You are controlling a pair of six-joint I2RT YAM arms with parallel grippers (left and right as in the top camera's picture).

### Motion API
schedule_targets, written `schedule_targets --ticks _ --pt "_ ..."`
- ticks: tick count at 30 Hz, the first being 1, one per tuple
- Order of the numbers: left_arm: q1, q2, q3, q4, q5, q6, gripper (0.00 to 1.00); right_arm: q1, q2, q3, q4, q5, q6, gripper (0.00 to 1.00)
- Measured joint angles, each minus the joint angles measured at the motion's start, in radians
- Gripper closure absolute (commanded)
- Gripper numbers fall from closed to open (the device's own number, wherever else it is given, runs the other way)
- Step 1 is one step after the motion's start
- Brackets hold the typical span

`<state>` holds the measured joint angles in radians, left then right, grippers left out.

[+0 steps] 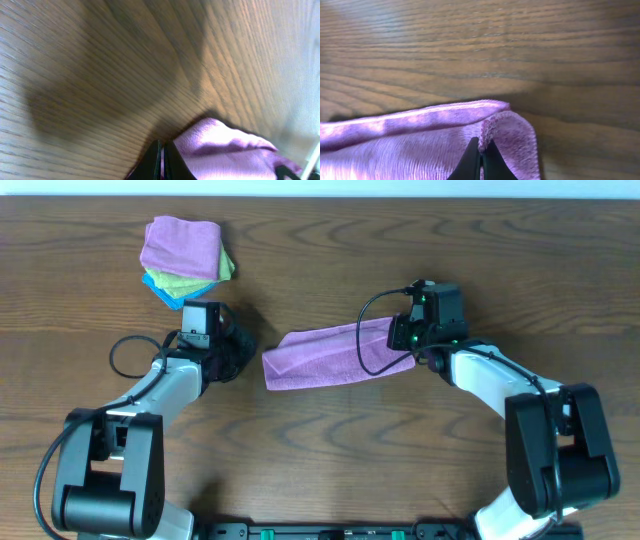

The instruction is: Fold the cloth

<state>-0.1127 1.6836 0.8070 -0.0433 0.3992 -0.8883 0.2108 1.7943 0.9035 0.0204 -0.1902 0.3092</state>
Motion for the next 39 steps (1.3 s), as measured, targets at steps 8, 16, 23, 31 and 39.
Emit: schedule_targets --ticks 8,16,23,31,39 --pt "0.0 0.002 0.0 -0.005 -0.04 0.032 0.94 0.0 0.0 0.0 0.003 0.008 -0.009 0.46" --pt "0.0 -0.03 0.002 -0.014 -0.002 0.062 0.91 0.0 -0.029 0.001 -0.069 -0.02 -0.005 0.1" --pt "0.0 -0.132 0.102 -0.145 0.014 0.089 0.81 0.0 -0.204 0.001 -0.19 -0.023 0.048 0.01" --pt "-0.097 -0.126 0.145 -0.171 0.003 0.108 0.88 -0.027 -0.344 0.007 -0.401 -0.073 0.22 0.01" --pt "-0.174 0.052 0.145 -0.168 -0.023 0.152 0.93 -0.095 -0.344 -0.117 -0.314 -0.194 0.299 0.01"
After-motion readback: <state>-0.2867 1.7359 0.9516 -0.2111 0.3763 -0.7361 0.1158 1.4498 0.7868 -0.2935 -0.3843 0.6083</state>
